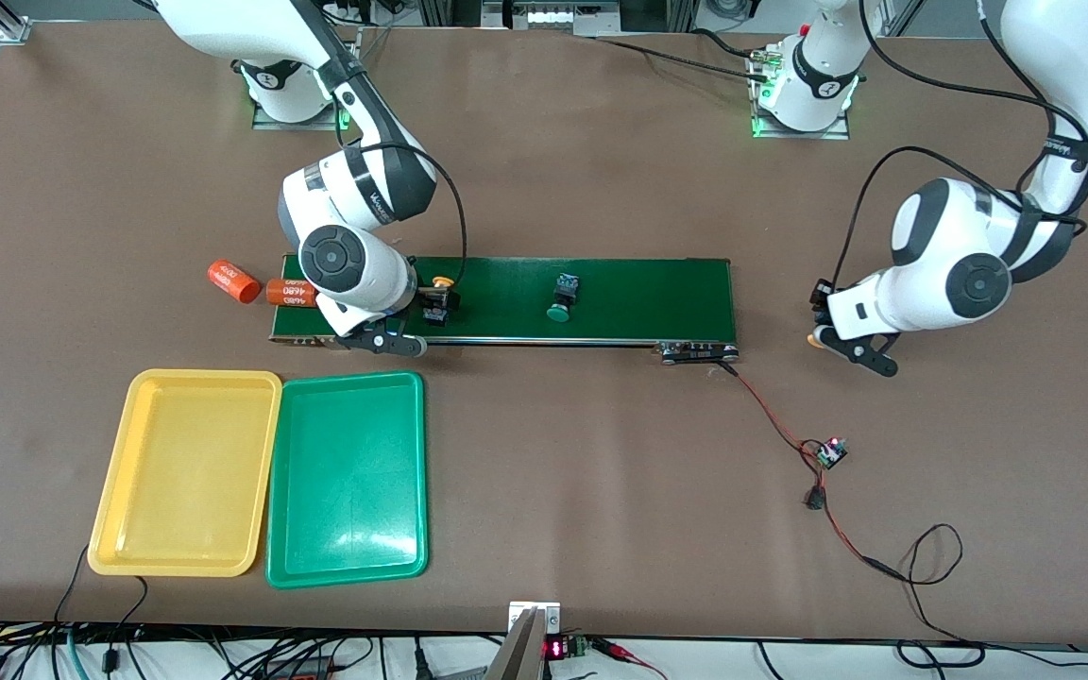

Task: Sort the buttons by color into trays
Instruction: 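Carry the yellow button to the yellow tray while the left gripper places another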

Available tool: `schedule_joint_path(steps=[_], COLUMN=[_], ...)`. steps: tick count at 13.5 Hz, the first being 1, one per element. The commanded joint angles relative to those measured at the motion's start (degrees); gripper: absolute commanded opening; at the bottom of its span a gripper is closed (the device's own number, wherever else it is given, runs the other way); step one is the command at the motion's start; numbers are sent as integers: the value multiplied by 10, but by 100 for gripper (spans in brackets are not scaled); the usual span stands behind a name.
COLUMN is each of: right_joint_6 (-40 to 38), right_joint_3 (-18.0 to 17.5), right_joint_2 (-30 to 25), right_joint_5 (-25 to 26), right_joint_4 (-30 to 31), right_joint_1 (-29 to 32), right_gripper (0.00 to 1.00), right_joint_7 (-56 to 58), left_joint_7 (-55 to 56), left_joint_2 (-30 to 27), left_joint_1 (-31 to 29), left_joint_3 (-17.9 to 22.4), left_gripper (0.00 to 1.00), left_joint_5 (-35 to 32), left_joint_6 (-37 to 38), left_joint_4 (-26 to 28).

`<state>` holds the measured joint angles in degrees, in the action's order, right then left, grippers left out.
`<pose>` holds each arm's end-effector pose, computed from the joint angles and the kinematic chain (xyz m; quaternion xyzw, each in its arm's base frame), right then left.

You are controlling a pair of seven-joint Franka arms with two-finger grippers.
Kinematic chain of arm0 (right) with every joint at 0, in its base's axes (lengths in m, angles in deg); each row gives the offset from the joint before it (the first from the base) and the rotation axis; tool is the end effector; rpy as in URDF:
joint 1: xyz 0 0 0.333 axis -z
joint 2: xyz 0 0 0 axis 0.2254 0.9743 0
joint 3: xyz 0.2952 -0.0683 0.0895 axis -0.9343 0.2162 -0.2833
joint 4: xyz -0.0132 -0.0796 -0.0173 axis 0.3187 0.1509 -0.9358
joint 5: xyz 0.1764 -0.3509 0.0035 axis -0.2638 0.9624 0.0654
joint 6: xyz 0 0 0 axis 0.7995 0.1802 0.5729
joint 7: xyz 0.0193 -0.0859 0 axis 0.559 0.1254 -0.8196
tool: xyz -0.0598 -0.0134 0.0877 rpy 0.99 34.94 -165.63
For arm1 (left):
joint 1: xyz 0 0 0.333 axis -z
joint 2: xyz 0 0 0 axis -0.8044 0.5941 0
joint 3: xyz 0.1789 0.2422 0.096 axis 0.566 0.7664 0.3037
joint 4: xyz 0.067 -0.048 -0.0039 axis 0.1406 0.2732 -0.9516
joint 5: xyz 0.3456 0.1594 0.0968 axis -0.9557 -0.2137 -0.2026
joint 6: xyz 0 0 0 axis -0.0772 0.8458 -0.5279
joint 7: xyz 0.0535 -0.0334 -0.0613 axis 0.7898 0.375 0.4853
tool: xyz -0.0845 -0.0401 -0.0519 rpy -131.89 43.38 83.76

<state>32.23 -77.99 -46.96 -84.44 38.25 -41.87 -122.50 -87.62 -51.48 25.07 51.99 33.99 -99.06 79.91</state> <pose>0.5455 0.3177 0.2795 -0.9893 0.0821 0.1204 0.0071 0.5447 -0.0543 0.2570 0.9658 -0.2144 -0.1390 0.0446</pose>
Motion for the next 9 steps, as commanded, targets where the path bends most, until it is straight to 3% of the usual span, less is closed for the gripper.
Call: schedule_joint_path(steps=[1,9], right_joint_6=[-7,-1], right_joint_3=[7,13], right_joint_2=[10,31], right_joint_5=[-5,-3], right_joint_4=[-15,-25], right_joint_1=[-9,-8], right_gripper=[100,97], right_joint_7=[-10,-2], left_joint_7=[20,189], left_joint_2=[-31,-45], left_joint_1=[21,125], left_joint_3=[5,5], left_gripper=[0,0], left_joint_5=[44,95], left_joint_6=[-2,-2], left_joint_4=[20,25])
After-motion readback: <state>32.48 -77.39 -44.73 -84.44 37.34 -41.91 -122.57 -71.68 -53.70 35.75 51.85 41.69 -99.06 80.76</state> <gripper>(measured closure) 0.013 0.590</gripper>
